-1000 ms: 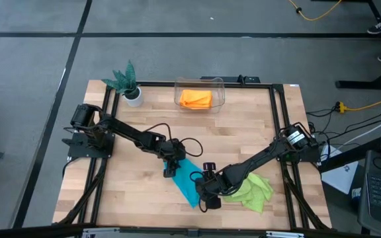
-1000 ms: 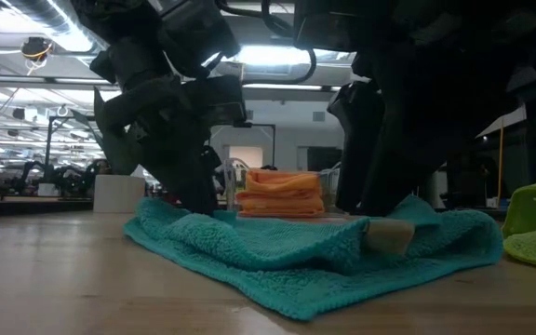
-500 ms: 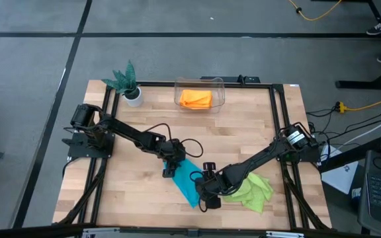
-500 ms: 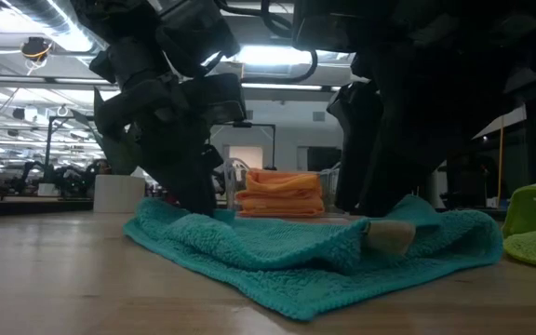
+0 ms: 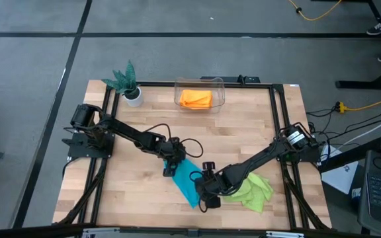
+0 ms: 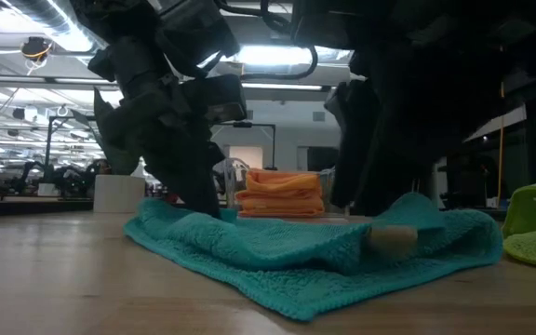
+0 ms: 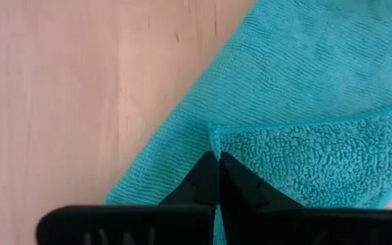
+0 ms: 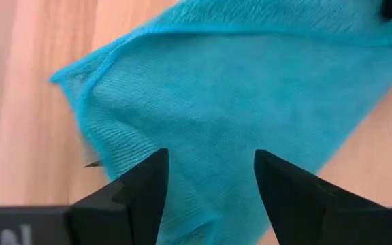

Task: Fold microfiber towels
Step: Fold the blue microfiber towel

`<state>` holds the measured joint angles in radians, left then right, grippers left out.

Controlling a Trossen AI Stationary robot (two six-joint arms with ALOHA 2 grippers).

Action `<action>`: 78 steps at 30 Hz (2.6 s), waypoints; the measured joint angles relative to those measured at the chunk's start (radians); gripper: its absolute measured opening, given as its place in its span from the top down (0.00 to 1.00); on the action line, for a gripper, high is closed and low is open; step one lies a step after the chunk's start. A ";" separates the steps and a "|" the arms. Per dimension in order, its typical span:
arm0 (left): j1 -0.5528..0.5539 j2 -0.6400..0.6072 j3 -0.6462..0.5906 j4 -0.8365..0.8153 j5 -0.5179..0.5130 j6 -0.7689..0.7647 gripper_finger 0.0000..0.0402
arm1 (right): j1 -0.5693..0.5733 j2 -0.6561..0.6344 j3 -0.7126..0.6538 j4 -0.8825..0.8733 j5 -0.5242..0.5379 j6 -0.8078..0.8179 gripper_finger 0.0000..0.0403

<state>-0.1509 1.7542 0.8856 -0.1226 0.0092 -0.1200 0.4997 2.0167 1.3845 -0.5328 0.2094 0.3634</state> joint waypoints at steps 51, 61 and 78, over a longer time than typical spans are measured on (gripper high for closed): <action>0.000 0.000 0.000 0.008 -0.050 -0.011 1.00 | 0.119 -0.001 -0.029 -0.008 0.404 -0.352 0.45; 0.000 0.000 0.000 0.009 -0.049 -0.032 1.00 | 0.104 -0.001 -0.029 -0.026 0.538 -0.173 0.45; 0.000 0.000 0.000 0.011 -0.044 -0.037 1.00 | 0.192 -0.005 -0.027 -0.146 0.370 0.102 0.45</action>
<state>-0.1513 1.7542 0.8856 -0.1112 -0.0349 -0.1566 0.6922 2.0121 1.3579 -0.6785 0.5790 0.4656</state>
